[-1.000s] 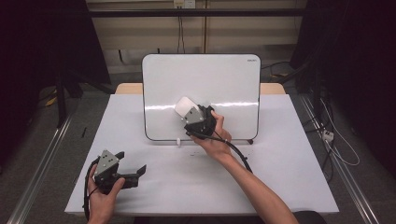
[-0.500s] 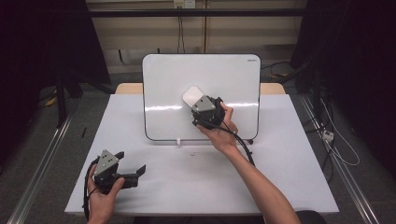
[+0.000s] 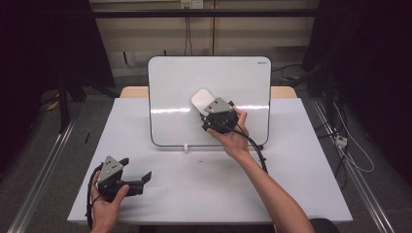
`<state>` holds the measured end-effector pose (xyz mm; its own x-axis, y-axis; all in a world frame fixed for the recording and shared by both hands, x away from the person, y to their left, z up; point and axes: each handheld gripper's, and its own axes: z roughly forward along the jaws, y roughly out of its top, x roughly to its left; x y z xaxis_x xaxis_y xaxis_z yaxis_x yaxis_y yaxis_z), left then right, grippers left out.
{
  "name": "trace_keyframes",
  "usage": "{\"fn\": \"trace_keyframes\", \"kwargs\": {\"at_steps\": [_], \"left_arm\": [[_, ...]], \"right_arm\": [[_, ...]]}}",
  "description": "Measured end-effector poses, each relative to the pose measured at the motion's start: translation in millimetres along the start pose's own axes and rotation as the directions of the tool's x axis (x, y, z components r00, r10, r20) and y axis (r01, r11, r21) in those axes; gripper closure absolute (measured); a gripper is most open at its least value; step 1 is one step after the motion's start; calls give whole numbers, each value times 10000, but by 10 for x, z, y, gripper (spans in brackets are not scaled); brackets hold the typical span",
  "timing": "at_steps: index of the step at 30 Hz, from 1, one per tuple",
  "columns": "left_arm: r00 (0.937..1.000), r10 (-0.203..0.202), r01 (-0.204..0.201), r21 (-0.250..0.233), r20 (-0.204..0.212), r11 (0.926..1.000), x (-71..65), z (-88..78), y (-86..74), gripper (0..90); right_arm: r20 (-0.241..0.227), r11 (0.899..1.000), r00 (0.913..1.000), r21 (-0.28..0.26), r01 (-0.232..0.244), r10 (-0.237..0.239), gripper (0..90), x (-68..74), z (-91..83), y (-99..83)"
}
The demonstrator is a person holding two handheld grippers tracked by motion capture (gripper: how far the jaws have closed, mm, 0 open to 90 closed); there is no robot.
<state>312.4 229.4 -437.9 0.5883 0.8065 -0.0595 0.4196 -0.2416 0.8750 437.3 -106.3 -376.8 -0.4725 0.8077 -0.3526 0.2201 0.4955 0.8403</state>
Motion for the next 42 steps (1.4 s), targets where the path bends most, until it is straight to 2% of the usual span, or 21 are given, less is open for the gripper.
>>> {"fn": "trace_keyframes", "kwargs": {"at_steps": [3, 15, 26, 27, 36, 38, 42], "left_arm": [[10000, 5, -5, 21, 38, 10000, -1, 1, -2, 45], [10000, -79, 79, -15, -41, 10000, 1, 1, -7, 45], [9999, -73, 73, -29, -84, 10000, -12, -13, -7, 45], [9999, 19, -19, 41, -100, 10000, -10, -14, -5, 45], [10000, -14, 14, 72, -79, 10000, 15, -8, -13, 45], [9999, -129, 129, -1, -78, 9999, 12, -4, -14, 45], [10000, -43, 43, 52, -45, 10000, 8, -11, -11, 45]], "right_arm": [[-115, 9996, 9999, -257, -130, 127, 316, -24, -62, 40], [-147, 9985, 9987, -242, -487, 484, 316, -135, -136, -57], [-77, 9986, 9991, -320, -424, 421, 316, -168, -218, -102], [-70, 9986, 9991, -312, -425, 423, 316, -174, -228, -108], [80, 9980, 9984, -301, -550, 553, 316, -290, -323, -162], [120, 9979, 9982, -264, -586, 590, 316, -310, -339, -186], [152, 9982, 9982, -125, -580, 582, 316, -338, -369, -246]]}}
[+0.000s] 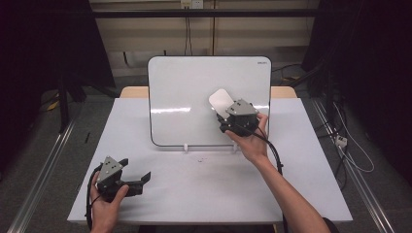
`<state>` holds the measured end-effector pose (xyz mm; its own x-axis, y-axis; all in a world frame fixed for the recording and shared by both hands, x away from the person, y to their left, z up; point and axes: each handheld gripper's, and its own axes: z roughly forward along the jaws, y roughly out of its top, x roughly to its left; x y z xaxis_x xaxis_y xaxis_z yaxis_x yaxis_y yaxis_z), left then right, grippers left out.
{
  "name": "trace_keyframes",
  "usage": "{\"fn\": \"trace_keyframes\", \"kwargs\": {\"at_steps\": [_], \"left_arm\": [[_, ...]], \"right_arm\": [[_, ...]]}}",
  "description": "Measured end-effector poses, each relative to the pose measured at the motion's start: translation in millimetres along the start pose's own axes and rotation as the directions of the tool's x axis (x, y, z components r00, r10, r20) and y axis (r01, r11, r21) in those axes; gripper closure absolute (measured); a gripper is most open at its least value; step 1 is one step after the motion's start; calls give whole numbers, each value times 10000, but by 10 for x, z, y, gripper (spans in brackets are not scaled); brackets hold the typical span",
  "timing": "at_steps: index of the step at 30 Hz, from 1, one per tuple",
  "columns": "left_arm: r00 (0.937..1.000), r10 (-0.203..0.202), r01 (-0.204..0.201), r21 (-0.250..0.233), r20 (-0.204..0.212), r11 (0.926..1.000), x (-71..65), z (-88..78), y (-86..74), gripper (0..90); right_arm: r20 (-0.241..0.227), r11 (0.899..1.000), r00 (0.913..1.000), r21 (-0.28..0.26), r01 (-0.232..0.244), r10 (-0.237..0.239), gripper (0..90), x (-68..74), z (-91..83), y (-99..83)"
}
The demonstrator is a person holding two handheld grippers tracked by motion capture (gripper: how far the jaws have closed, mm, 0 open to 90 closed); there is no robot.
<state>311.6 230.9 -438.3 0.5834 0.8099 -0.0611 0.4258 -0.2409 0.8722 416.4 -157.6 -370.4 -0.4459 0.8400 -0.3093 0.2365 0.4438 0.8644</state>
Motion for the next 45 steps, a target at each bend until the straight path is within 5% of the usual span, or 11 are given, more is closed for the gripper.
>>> {"fn": "trace_keyframes", "kwargs": {"at_steps": [16, 30, 45], "left_arm": [[10000, 75, -75, 7, 3, 10000, -8, 35, 21, 45], [9999, 20, -21, -148, -99, 9999, 10, 1, 34, 44], [10000, 50, -51, -148, -78, 9999, -4, -15, 27, 45]], "right_arm": [[371, 9997, 9990, 80, -248, 245, 316, -161, -231, -157], [1147, 9983, 9931, 481, -315, 258, 316, -297, -395, -415], [1206, 9970, 9927, 769, -83, -10, 316, -191, -407, -629]]}}
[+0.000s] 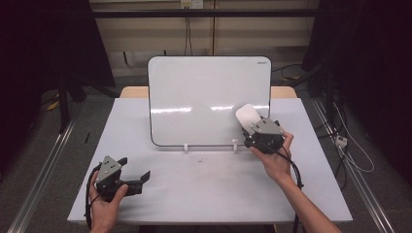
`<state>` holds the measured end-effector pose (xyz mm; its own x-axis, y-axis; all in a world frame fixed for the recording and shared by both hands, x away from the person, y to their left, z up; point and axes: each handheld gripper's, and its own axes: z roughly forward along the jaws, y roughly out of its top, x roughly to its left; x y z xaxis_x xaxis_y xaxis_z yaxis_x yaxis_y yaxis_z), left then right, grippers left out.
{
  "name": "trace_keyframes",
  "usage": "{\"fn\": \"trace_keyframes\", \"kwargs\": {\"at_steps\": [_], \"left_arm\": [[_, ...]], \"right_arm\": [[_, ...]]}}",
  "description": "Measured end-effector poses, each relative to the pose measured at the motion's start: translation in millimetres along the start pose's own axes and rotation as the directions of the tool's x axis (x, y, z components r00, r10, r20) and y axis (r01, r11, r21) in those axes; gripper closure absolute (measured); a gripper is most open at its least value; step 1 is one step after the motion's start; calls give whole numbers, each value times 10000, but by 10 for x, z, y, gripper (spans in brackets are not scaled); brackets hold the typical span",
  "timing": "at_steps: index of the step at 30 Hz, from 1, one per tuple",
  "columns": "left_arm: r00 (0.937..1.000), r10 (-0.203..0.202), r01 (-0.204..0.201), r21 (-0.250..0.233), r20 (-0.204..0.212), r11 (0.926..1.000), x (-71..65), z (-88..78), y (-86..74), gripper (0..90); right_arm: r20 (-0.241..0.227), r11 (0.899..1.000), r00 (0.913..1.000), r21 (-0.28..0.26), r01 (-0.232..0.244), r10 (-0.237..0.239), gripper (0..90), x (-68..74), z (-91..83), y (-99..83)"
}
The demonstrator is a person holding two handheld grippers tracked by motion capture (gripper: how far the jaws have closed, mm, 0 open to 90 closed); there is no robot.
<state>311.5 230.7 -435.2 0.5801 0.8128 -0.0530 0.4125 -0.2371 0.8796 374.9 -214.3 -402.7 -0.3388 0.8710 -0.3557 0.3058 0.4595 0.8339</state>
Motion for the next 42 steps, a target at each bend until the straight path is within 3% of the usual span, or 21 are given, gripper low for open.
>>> {"fn": "trace_keyframes", "kwargs": {"at_steps": [6, 27, 36, 42], "left_arm": [[10000, 12, -12, 55, 23, 10000, -10, 16, -1, 45], [10000, -13, 13, 66, -50, 10000, -10, 18, 3, 45], [10000, -43, 44, 144, -65, 9999, -7, 34, 8, 45], [9999, -101, 101, 62, -53, 9999, -8, 25, 7, 44]], "right_arm": [[118, 9996, 9999, 257, 67, -70, 316, 70, 87, -51], [440, 9975, 9990, 700, -134, 104, 313, 87, 233, -124], [-115, 9951, 9978, 763, -636, 647, 275, 10, 228, -147], [-526, 9918, 9930, 771, -1020, 1062, 158, -32, 227, -155]]}}
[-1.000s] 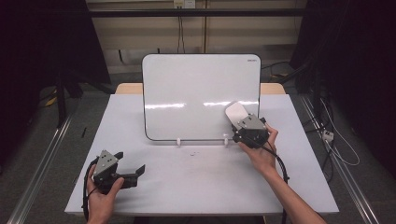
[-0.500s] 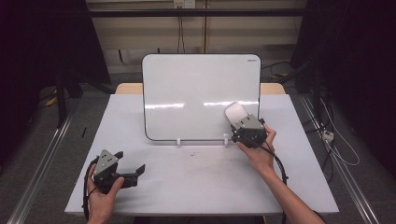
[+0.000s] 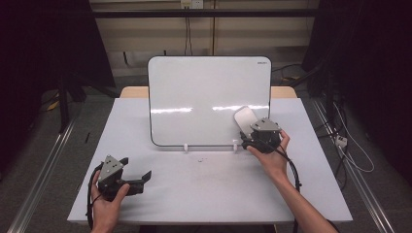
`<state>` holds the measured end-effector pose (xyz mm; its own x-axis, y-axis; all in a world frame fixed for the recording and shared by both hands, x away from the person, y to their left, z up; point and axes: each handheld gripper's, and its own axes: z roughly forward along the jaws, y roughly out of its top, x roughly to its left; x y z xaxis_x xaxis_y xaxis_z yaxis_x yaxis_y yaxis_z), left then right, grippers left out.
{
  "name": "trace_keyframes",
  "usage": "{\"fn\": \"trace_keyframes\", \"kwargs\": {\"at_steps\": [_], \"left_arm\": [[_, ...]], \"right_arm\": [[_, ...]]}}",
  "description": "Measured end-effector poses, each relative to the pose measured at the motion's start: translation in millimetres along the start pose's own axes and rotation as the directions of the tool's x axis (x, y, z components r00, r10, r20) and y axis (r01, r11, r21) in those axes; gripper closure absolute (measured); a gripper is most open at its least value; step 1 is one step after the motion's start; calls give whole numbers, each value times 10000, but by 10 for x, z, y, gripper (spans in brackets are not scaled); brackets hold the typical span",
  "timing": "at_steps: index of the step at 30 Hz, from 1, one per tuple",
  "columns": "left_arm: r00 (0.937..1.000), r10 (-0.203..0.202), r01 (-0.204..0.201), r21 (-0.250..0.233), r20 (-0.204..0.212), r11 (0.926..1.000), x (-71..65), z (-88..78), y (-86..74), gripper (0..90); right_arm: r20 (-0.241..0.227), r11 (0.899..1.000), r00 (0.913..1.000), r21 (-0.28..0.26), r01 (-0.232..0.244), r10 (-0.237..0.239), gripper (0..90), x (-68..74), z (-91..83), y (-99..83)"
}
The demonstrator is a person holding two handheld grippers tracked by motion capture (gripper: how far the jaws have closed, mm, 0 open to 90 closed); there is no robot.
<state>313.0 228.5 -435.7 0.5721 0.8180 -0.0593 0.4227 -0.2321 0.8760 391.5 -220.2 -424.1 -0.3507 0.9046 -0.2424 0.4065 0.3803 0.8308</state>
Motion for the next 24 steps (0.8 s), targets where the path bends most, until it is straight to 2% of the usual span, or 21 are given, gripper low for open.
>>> {"fn": "trace_keyframes", "kwargs": {"at_steps": [8, 14, 18, 22, 24], "left_arm": [[10000, 17, -17, 7, 24, 10000, 14, -7, -10, 45], [9999, 147, -147, -7, 46, 9999, 12, -19, -4, 45], [9998, 169, -169, -15, -58, 9999, 8, -8, 3, 48], [9998, 205, -205, -83, -61, 9998, -1, 12, 21, 48], [9999, 146, -147, -122, -58, 9998, -6, 21, 26, 48]], "right_arm": [[-562, 9988, 9974, -156, -457, 447, 51, -27, -54, 23], [-922, 9965, 9929, -296, -785, 755, 44, -75, -131, 44], [-577, 9960, 9946, -176, -879, 868, 55, -106, -218, 27], [-934, 9912, 9877, -310, -1290, 1256, 55, -161, -324, -49], [-966, 9911, 9869, -215, -1318, 1291, 55, -186, -369, -96]]}}
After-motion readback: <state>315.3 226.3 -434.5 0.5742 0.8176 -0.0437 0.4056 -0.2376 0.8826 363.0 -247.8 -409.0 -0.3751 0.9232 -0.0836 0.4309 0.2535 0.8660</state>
